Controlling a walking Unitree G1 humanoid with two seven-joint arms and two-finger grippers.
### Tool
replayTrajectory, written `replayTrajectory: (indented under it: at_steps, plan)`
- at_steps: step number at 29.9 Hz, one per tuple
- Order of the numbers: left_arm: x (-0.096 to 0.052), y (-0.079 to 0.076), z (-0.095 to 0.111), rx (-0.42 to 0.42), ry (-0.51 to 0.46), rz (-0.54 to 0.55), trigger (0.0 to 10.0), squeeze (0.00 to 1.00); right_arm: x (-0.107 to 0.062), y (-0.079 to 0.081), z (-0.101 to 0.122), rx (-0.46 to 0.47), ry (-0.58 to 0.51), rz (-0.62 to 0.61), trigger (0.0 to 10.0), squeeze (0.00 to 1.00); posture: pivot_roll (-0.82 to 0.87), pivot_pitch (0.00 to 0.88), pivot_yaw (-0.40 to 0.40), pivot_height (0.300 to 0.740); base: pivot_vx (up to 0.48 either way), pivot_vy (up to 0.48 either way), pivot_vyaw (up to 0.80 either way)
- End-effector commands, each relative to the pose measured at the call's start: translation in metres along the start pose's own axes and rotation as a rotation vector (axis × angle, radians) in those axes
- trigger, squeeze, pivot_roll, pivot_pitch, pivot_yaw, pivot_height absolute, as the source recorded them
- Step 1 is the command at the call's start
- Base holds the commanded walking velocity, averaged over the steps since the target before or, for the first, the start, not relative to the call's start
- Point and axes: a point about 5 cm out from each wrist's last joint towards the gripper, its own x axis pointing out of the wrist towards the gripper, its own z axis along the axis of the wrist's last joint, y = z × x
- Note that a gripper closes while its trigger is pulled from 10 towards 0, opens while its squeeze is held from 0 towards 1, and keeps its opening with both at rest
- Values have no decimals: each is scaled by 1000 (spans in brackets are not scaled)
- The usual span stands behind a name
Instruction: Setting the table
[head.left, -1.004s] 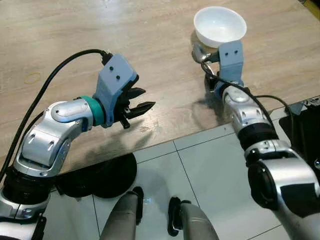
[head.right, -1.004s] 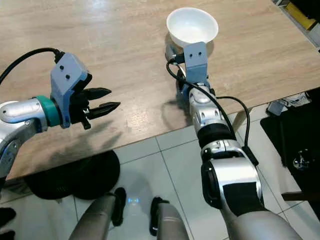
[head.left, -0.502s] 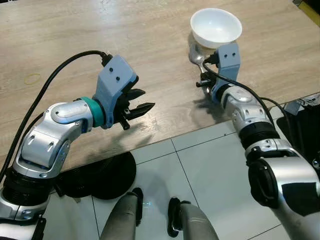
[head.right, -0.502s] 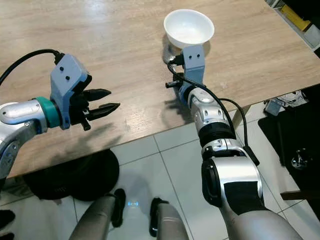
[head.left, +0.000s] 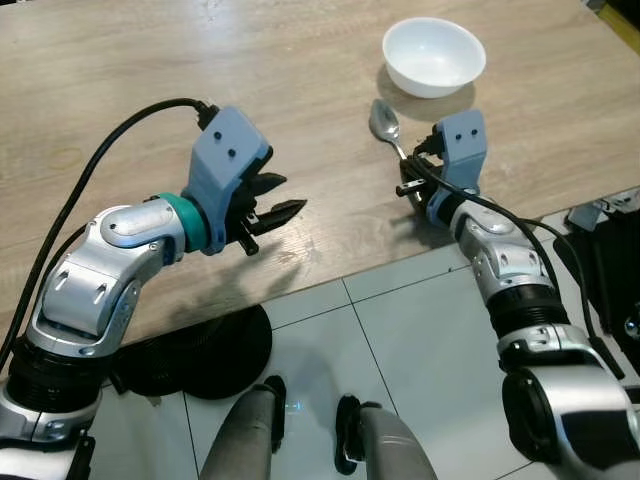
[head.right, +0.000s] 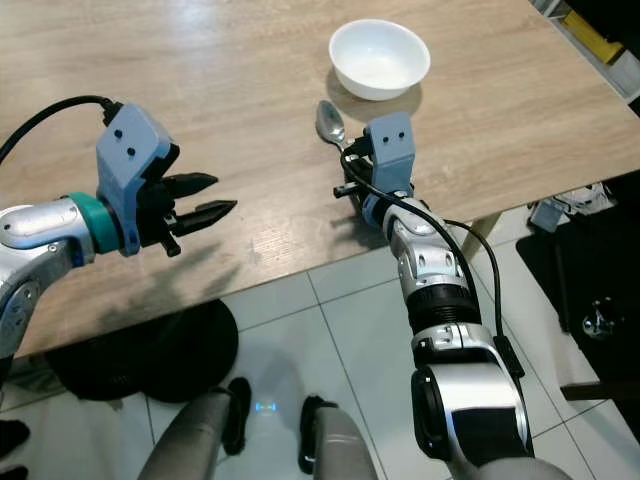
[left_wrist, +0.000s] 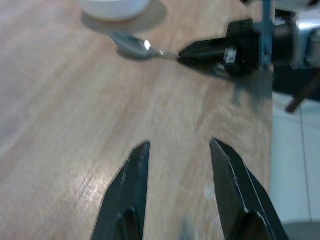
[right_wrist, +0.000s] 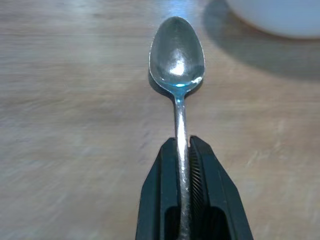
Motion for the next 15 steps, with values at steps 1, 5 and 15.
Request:
replayTrajectory:
  at_steps: [1, 5, 15]
  plan:
    - [-2, -1, -2, -19, 3, -5, 10000, 0, -5, 1, -1, 36, 8, 15, 0, 0, 140, 205, 55, 740, 0, 0, 0]
    - [-7, 0, -1, -23, 4, -9, 10000, 0, -26, 5, 17, 62, -90, 34, 0, 0, 125, 205, 54, 740, 0, 0, 0]
    - [-4, -5, -2, -26, -10, -31, 10000, 0, -52, -3, 62, 115, -326, -95, 10000, 0, 85, 183, 57, 740, 0, 0, 0]
